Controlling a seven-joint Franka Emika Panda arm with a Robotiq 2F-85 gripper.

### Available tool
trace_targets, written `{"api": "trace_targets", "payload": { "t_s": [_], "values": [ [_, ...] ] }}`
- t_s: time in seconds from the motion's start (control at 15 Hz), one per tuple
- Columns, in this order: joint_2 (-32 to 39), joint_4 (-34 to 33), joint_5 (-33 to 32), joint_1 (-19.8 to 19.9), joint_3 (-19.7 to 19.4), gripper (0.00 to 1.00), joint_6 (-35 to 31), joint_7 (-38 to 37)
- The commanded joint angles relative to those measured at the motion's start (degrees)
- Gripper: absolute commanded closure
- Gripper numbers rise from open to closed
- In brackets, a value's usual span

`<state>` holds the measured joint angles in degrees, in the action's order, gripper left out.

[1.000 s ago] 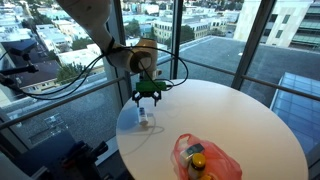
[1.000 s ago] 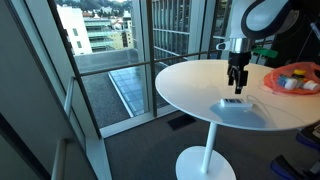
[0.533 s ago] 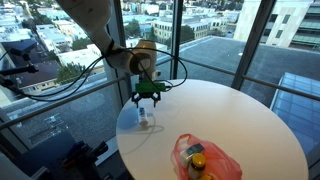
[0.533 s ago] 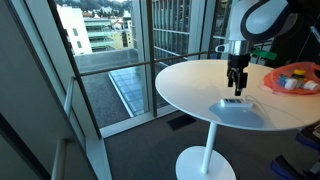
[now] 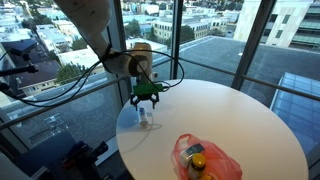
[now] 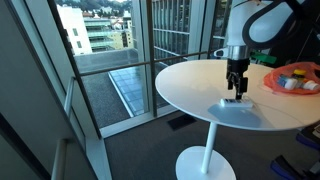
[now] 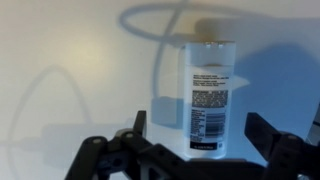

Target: Move the white and blue bottle from the table to the plastic bag

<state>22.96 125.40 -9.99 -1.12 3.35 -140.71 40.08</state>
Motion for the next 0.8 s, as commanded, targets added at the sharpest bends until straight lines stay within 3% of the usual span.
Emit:
{"api": "trace_targets", "payload": {
  "t_s": [0.0,0.67,0.73],
  "values": [
    [-0.2,2.2,-2.7,-0.2,0.3,0.0,-4.6,-3.2],
    [0.9,6.4,-2.3,1.0,0.9,0.0,-15.1,-5.1],
    [1.0,6.6,-2.4,1.1,0.9,0.04,-15.5,-5.3]
  ]
}}
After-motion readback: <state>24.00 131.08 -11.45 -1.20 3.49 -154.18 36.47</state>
